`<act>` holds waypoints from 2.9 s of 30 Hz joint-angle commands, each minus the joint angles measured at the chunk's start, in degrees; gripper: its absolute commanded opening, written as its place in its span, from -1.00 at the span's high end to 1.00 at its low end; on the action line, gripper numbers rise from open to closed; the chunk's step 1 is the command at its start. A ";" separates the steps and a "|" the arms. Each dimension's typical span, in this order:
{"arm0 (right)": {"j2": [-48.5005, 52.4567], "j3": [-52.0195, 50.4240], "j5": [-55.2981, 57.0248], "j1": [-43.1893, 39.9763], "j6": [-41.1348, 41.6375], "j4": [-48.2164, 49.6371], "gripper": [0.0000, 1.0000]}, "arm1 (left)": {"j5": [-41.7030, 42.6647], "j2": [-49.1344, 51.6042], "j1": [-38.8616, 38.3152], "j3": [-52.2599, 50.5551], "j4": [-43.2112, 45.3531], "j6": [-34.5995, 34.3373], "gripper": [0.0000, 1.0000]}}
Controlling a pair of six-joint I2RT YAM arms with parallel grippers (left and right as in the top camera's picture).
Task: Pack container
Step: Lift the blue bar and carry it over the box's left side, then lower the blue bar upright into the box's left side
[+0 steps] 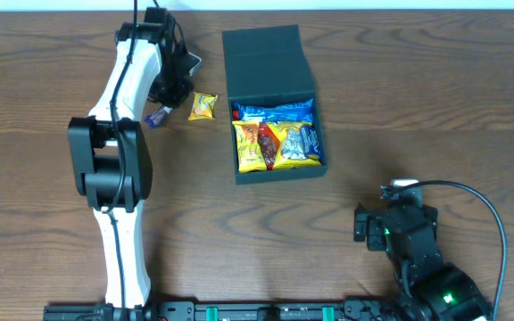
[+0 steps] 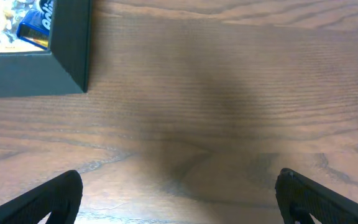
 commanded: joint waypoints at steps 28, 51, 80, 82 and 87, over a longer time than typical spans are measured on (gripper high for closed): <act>-0.24 -0.31 0.70 -0.46 0.96 -0.11 -0.99 | 15.76 -11.32 -18.64 1.86 -14.47 34.88 0.88; -0.24 -0.31 0.70 -0.46 0.96 -0.11 -0.98 | 24.41 -10.93 -21.86 1.86 0.31 34.62 0.88; -0.24 -0.31 0.70 -0.46 0.96 -0.11 -0.99 | 26.95 -2.38 -23.45 1.86 2.49 29.44 0.88; -0.24 -0.31 0.70 -0.46 0.96 -0.11 -0.99 | 26.67 -2.21 -23.45 1.86 2.01 29.46 0.88; -0.24 -0.31 0.70 -0.46 0.96 -0.11 -0.98 | 25.68 -1.03 -23.47 1.84 2.43 29.44 0.88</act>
